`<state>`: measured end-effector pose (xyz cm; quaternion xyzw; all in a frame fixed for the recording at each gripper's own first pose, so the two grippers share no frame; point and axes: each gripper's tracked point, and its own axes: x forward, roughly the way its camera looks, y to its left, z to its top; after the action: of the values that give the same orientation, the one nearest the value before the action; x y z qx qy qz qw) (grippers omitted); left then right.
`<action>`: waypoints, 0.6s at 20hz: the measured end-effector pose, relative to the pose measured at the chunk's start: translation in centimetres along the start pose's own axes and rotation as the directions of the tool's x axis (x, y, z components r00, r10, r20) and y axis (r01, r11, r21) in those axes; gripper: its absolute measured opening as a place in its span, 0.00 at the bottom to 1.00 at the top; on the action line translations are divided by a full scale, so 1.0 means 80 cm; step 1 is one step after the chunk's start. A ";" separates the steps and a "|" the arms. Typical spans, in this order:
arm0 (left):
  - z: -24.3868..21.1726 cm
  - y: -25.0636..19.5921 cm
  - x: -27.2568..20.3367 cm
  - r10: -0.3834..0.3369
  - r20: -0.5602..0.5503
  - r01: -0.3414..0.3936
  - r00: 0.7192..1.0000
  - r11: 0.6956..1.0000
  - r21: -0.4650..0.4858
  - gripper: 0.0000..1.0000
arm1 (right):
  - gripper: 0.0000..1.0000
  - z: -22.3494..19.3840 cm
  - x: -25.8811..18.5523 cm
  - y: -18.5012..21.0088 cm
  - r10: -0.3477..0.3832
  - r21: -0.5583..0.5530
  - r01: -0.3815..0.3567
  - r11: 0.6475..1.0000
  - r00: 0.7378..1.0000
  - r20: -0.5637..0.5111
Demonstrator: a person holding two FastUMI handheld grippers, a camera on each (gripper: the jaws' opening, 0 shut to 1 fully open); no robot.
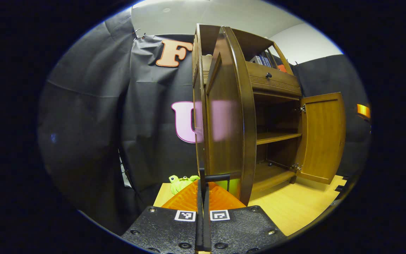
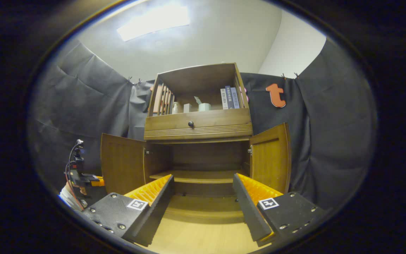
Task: Open the right door of the double-door shoe cabinet with the right hand, and open the left door with the left hand.
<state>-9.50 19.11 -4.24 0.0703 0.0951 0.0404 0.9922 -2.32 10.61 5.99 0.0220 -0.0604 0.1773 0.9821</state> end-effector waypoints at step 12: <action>0.005 -0.018 -0.010 0.059 -0.004 -0.058 0.998 0.998 0.033 0.05 | 0.99 -0.016 0.000 0.002 0.014 0.009 -0.014 1.000 1.000 -0.023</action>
<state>-10.15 17.58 -3.89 0.0892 0.0961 0.0681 0.9890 -2.23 10.87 4.70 0.0238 -0.0484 0.1845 0.9813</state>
